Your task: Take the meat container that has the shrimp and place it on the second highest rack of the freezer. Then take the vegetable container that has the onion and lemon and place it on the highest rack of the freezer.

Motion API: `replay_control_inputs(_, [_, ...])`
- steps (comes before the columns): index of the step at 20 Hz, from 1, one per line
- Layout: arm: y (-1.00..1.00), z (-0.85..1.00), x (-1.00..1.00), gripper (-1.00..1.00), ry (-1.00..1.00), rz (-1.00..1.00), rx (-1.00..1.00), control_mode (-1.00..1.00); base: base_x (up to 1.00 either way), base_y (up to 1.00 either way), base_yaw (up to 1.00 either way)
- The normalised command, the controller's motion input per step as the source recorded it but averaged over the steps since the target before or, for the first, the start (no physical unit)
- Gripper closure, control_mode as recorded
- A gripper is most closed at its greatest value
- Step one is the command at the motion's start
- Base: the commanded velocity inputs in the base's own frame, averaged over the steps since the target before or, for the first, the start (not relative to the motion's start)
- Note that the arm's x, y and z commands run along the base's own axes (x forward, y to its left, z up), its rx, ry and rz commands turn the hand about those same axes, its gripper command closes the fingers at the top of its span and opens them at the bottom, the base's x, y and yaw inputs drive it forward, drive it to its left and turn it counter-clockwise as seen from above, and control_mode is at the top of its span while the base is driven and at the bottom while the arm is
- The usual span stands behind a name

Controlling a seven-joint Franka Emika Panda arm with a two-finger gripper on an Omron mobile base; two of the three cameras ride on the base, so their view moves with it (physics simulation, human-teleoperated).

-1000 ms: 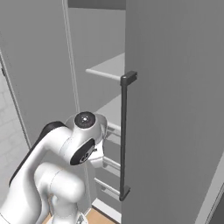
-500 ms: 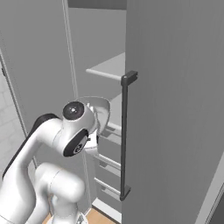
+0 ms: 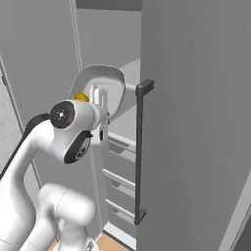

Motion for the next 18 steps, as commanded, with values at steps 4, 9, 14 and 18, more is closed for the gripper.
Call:
replay_control_inputs(4, [0.00, 0.95, 1.00, 1.00, -0.11, -0.19, 0.00, -1.00, 0.00, 0.00, 0.00])
replay_control_inputs(9, [0.00, 0.76, 1.00, 1.00, 0.08, -0.28, 0.01, -1.00, 0.00, 0.00, 0.00])
replay_control_inputs(14, [-0.03, 0.76, 0.94, 1.00, 0.25, -0.18, 0.25, -1.00, 0.00, 0.00, 0.00])
replay_control_inputs(18, [0.00, -0.26, 0.18, 1.00, 0.08, 0.00, 0.01, -1.00, 0.00, 0.00, 0.00])
